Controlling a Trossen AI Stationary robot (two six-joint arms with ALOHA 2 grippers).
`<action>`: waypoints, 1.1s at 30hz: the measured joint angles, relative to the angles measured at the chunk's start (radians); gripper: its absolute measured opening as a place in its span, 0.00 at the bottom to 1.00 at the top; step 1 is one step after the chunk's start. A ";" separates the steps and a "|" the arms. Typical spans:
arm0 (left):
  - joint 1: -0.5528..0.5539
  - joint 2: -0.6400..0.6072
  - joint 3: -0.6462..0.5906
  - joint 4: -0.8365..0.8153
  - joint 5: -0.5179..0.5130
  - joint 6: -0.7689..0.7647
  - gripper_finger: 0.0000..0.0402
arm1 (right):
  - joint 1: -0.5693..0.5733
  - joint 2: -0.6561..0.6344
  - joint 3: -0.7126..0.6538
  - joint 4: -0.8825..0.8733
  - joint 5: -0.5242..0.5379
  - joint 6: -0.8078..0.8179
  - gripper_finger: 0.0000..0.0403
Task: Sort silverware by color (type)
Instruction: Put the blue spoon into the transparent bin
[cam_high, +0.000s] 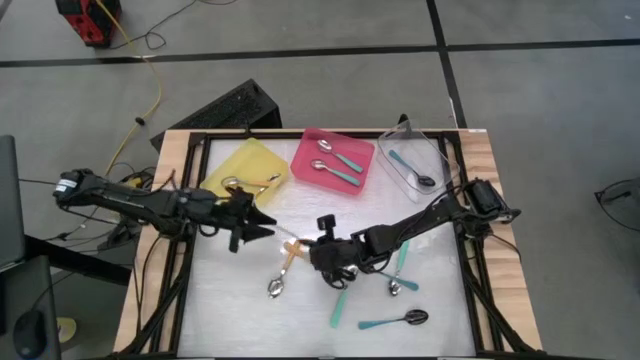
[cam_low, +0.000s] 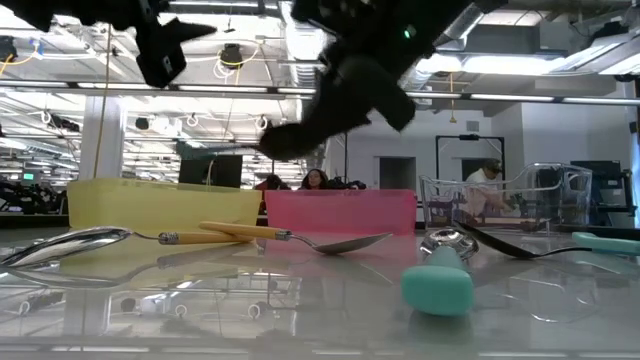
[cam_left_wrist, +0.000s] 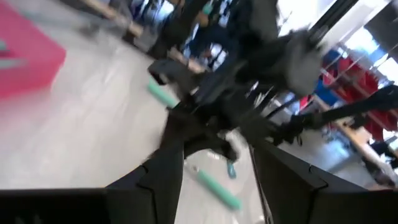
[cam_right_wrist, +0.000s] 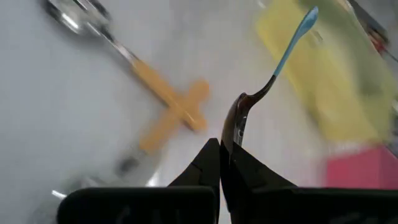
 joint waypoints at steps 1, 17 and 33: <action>0.000 -0.023 0.000 0.001 -0.011 0.007 0.45 | -0.001 0.000 0.000 -0.032 0.026 0.013 0.06; -0.004 -0.215 0.001 -0.078 -0.074 0.031 0.45 | -0.041 -0.247 -0.165 -0.123 0.119 0.062 0.06; -0.011 -0.209 0.001 -0.093 -0.123 0.068 0.45 | -0.085 -0.631 -0.442 -0.222 0.389 0.205 0.06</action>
